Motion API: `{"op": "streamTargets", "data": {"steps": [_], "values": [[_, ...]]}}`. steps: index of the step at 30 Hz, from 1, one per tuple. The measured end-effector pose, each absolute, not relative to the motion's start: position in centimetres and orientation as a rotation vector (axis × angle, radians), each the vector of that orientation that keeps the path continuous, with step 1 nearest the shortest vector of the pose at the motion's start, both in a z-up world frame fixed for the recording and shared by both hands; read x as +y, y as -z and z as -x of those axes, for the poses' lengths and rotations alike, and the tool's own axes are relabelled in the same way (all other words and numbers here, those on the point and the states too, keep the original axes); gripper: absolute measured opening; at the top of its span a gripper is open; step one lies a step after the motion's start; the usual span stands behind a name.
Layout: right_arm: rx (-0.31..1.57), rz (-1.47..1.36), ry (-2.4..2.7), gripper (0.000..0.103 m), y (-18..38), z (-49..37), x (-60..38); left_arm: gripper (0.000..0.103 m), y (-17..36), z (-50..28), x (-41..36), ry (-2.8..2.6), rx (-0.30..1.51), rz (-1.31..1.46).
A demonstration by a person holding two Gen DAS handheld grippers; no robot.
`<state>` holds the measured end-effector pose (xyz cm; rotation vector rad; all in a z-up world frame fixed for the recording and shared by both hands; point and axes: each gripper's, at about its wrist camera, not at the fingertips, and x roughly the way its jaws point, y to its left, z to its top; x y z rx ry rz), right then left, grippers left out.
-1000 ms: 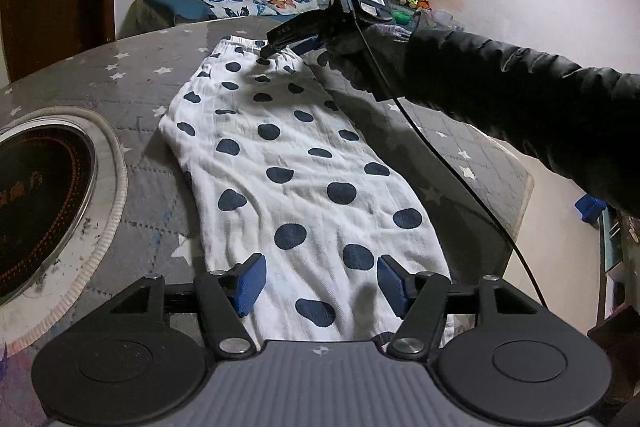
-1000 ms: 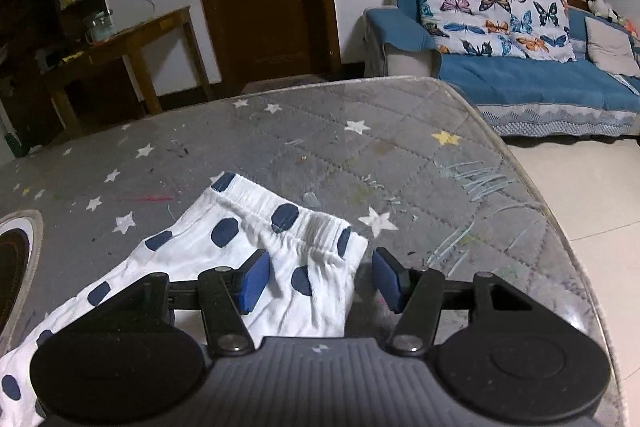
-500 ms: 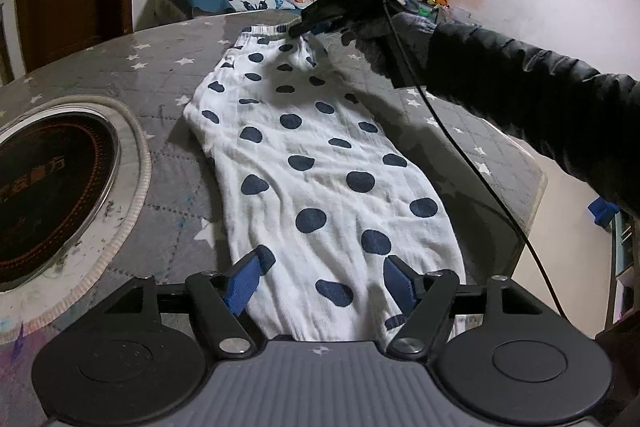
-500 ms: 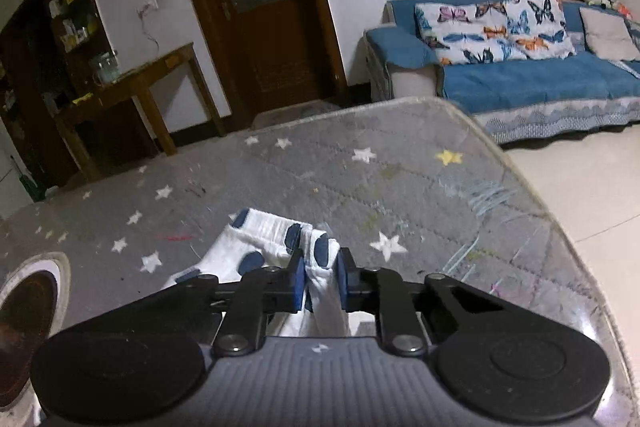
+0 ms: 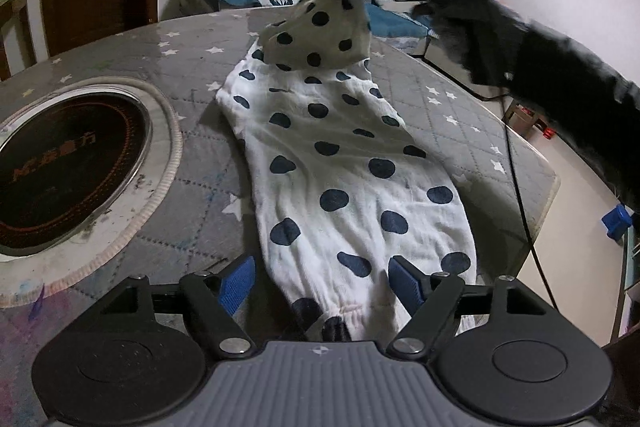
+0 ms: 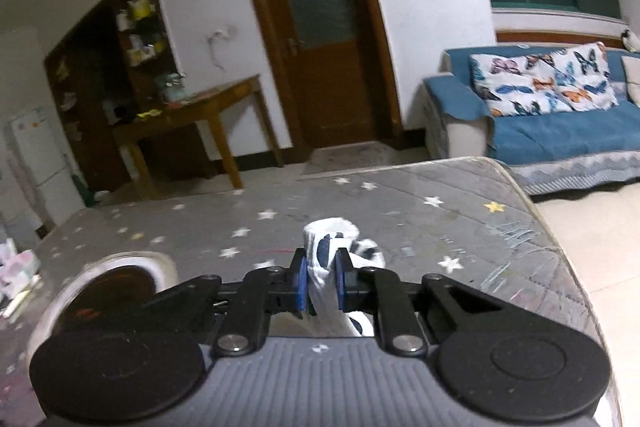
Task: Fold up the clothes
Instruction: 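Carry the held waistband over the legs toward the hem with the right gripper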
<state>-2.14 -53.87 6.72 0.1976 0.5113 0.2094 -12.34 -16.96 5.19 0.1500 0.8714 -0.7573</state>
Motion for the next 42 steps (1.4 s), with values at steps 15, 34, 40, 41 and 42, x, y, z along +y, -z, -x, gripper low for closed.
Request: {"op": "streamTargets", "data": {"steps": [15, 34, 40, 41, 42], "values": [[0.431, 0.050, -0.462, 0.013, -10.4, 17.1, -46.2, 0.079, -3.9, 12.1, -16.0, 0.698, 0.869, -0.155], [0.477, 0.742, -0.733, 0.013, -4.5, 32.2, -34.7, 0.080, -6.0, 13.2, -14.7, 0.707, 0.783, -0.131], [0.473, 0.825, -0.748, 0.013, -3.5, 33.2, -33.5, 0.079, -9.0, 12.7, -15.1, 0.732, 0.687, -0.104], [0.465, 0.851, -0.754, 0.013, -3.4, 33.5, -33.3, 0.079, -9.5, 12.6, -15.5, 0.748, 0.673, -0.095], [0.455, 0.882, -0.763, 0.014, -3.3, 33.8, -33.2, 0.079, -10.0, 12.4, -15.9, 0.764, 0.658, -0.089]]}}
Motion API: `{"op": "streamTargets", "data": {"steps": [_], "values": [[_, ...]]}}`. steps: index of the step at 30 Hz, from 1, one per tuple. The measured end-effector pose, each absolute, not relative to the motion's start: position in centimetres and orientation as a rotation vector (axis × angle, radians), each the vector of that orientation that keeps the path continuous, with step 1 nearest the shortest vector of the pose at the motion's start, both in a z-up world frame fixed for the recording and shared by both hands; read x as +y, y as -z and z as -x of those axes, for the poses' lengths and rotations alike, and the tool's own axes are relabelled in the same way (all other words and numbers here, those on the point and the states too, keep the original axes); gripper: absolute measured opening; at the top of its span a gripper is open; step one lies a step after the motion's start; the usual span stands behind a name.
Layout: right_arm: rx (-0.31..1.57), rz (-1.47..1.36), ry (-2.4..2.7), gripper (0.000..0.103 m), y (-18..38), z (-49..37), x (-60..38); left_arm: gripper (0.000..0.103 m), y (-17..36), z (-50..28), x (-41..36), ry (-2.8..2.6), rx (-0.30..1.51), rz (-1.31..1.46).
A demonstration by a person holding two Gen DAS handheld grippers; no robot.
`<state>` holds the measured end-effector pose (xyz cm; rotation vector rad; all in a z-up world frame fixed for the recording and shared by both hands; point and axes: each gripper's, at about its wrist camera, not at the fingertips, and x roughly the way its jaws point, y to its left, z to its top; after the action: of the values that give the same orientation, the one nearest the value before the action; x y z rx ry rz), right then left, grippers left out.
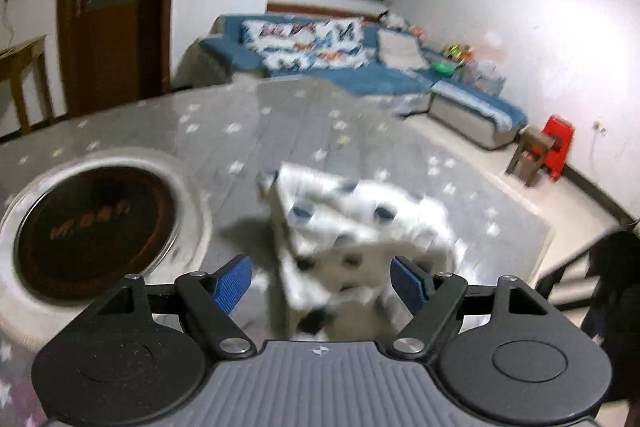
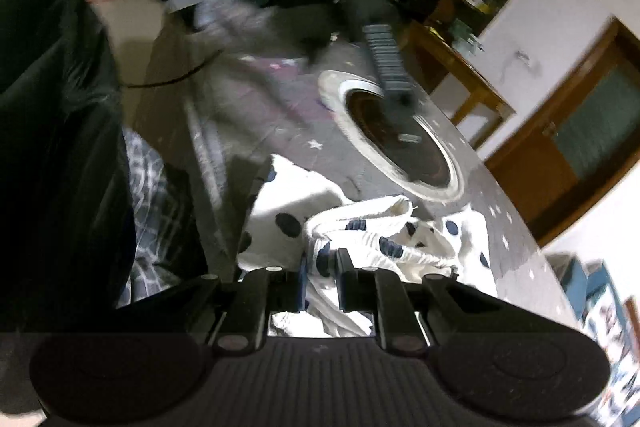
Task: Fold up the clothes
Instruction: 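Carry the held waistband over the legs toward the hem with the right gripper, then lower the waistband onto the hem and open the right gripper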
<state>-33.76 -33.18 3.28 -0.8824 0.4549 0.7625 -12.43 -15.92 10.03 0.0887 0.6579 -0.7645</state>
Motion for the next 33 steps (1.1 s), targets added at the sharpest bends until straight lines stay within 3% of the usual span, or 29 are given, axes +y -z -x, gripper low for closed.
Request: {"op": "streamTargets", "data": {"steps": [5, 7, 10, 17, 22, 31, 33], "values": [[0.410, 1.039, -0.793, 0.018, -2.4, 34.8, -32.2, 0.079, -11.3, 11.5, -18.3, 0.831, 0.612, -0.082], [0.406, 1.060, -0.803, 0.026, -2.3, 34.9, -32.1, 0.077, -11.2, 11.1, -19.1, 0.841, 0.621, -0.079], [0.408, 1.053, -0.806, 0.029, -2.4, 35.1, -32.0, 0.073, -10.4, 10.1, -19.6, 0.852, 0.656, -0.068], [0.461, 0.870, -0.785, 0.036, -4.3, 34.7, -33.0, 0.040, -7.3, 9.4, -17.8, 0.848, 0.766, -0.064], [0.498, 0.706, -0.746, 0.038, -5.8, 32.9, -34.1, 0.023, -6.1, 10.3, -15.9, 0.852, 0.821, -0.053], [0.551, 0.488, -0.735, 0.038, -7.1, 29.8, -34.2, 0.025, -6.5, 12.2, -13.3, 0.829, 0.820, -0.019], [0.573, 0.489, -0.742, 0.038, -6.6, 29.3, -33.5, 0.032, -6.6, 12.5, -12.7, 0.827, 0.814, -0.020]]}}
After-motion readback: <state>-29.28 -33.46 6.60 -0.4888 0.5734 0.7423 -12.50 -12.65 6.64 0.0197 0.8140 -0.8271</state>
